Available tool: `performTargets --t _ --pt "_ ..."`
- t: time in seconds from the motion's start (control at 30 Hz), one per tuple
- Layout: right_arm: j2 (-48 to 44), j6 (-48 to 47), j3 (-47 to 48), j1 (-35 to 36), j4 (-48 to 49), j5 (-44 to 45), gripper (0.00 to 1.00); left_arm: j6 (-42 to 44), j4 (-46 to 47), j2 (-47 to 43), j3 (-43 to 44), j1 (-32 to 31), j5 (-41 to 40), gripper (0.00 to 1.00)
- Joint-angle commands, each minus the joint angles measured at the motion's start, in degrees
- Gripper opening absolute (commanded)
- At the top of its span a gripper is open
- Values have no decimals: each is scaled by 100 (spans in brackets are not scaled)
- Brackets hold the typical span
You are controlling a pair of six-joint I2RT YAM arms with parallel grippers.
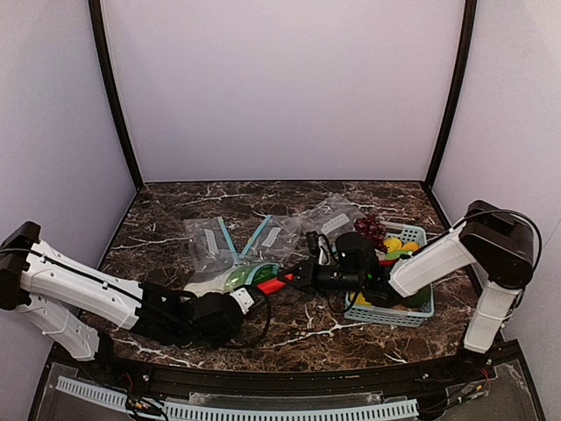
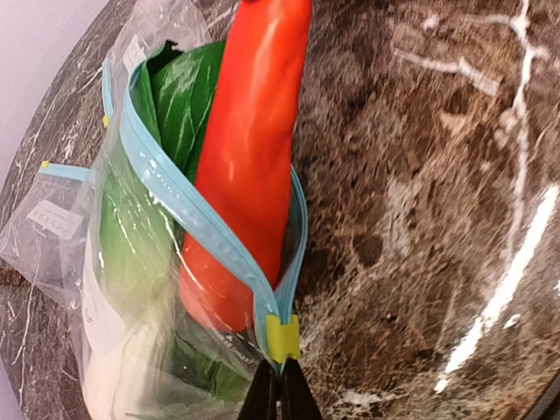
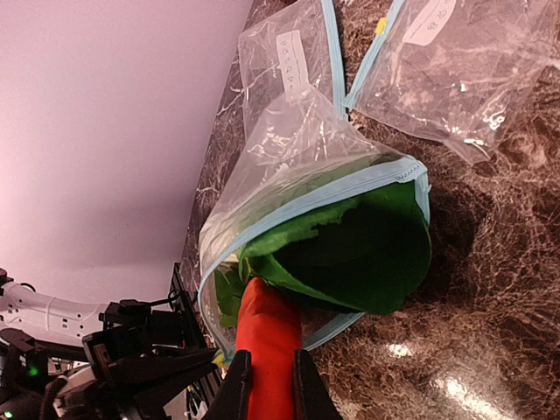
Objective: Place the food in the zip-top bag and seal the zipper
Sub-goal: Hold the zipper food storage bag at the center of the board.
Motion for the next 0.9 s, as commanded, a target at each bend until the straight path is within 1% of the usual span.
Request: performTargets --t 0.0,0.13,0.33,0.43,0.57,0.73,0.87 --pt "-352 -259 369 -87 -1080 132 4 -7 140 -541 381 230 690 1" --pt "-366 -421 686 -114 -1650 -92 4 -63 332 -685 376 494 1303 1" --pt "-278 -868 1139 -82 -2224 -179 2 -266 817 -956 336 903 1934 1" --pt "-182 -854 1163 -89 -2085 -309 2 -350 1204 -1090 275 1097 2182 1" --pt "136 -702 1353 -80 -1984 -709 1 -450 1589 -1100 230 1240 2440 1" --pt "454 -446 1503 -87 -1852 -1106 1 -518 1910 -1101 92 1339 2641 1" --pt "583 -266 1482 -91 -1660 -1206 1 -606 2131 -1144 -54 1408 2783 1"
